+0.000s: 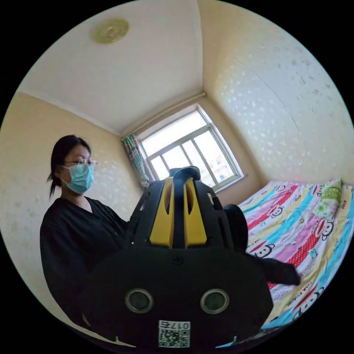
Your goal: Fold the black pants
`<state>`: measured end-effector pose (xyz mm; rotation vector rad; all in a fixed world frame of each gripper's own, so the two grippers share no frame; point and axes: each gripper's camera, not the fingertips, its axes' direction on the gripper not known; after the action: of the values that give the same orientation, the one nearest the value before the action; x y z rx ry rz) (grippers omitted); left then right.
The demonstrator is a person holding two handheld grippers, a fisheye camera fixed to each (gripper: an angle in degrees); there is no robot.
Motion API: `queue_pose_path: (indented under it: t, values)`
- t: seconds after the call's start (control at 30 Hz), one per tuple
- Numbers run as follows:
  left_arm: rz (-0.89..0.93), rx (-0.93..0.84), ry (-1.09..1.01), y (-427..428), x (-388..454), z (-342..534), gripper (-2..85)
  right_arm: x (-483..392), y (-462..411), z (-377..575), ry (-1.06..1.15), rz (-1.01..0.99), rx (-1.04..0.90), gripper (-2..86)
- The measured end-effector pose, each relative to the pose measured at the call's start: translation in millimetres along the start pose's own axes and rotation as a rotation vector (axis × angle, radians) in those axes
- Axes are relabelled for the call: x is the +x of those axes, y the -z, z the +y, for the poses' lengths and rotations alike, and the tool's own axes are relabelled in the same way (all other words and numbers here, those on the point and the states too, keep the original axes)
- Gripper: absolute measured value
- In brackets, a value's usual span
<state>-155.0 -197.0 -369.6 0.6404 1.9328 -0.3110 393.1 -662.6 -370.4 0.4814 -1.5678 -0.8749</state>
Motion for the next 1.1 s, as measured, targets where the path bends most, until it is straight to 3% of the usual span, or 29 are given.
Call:
queue_pose_path:
  t: [0.1,0.23,0.53,0.7,0.83,0.97,1.1]
  values:
    - [-0.043,0.021,0.088,-2,-18,33,0.5,-27,18,44,0.002,-0.037,0.058,2.4]
    - [-0.047,-0.003,0.172,-9,-30,49,0.4,-64,30,78,0.050,0.063,-0.034,2.4]
    - [-0.128,-0.171,0.049,-79,-39,-91,0.4,-61,47,0,-0.028,0.208,-0.039,2.7]
    - [-0.172,-0.319,0.194,-137,-168,-161,0.7,71,38,-30,-0.214,0.375,-0.250,3.2]
    - [-0.346,-0.519,0.309,-203,-337,-178,1.8,207,38,-20,-0.437,0.505,-0.402,4.1]
    - [-0.640,-0.563,0.603,-207,-478,-104,4.3,317,47,61,-0.775,0.792,-0.592,8.2]
    - [-0.753,-0.716,0.712,-187,-495,6,8.7,331,44,195,-1.025,0.835,-0.713,13.2]
